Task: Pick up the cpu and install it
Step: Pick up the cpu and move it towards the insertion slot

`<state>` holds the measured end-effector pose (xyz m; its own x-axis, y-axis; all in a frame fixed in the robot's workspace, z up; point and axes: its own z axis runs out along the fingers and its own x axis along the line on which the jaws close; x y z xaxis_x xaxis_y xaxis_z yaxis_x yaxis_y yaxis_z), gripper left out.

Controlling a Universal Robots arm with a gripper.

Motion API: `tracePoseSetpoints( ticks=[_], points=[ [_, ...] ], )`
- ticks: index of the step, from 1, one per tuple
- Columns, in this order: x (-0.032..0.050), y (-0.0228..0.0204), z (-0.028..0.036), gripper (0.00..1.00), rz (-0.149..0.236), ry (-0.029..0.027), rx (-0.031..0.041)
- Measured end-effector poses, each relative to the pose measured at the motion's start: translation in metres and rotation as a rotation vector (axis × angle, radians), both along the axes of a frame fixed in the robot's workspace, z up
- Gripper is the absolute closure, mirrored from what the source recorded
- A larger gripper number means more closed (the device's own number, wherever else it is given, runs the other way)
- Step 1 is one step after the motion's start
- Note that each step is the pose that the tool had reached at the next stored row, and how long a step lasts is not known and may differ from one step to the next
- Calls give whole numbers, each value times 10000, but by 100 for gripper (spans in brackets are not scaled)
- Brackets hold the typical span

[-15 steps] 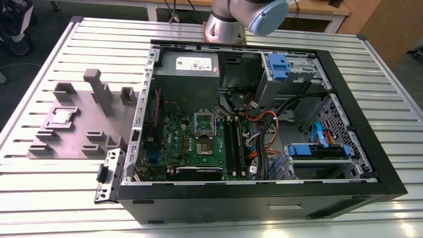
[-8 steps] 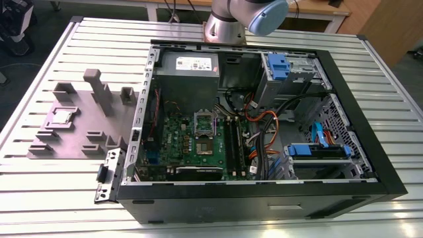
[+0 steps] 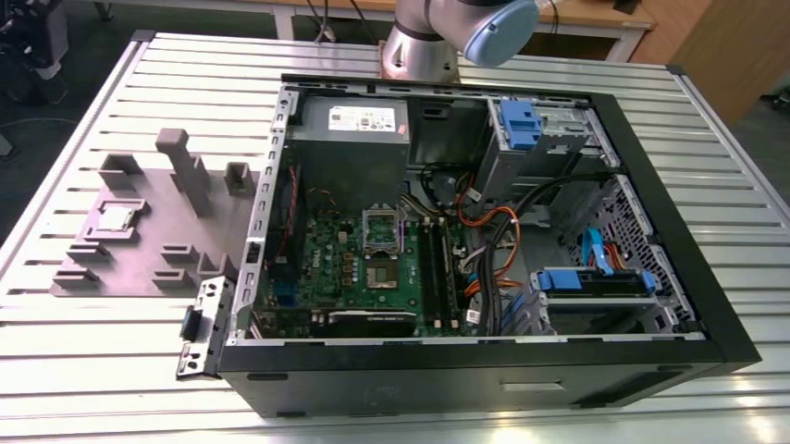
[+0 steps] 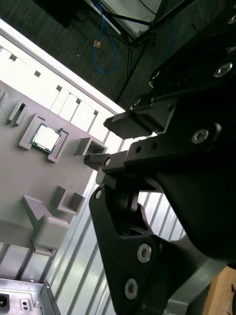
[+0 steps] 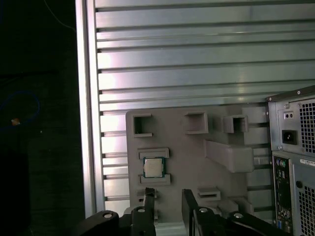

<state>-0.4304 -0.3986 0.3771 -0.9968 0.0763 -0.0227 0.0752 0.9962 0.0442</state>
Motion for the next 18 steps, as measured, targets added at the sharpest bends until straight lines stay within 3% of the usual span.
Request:
tracePoseSetpoints(
  ticks=[5, 18],
  points=[
    [0, 0, 0, 47, 0, 0, 0],
    [0, 0, -3, 47, 0, 0, 0]
  ],
)
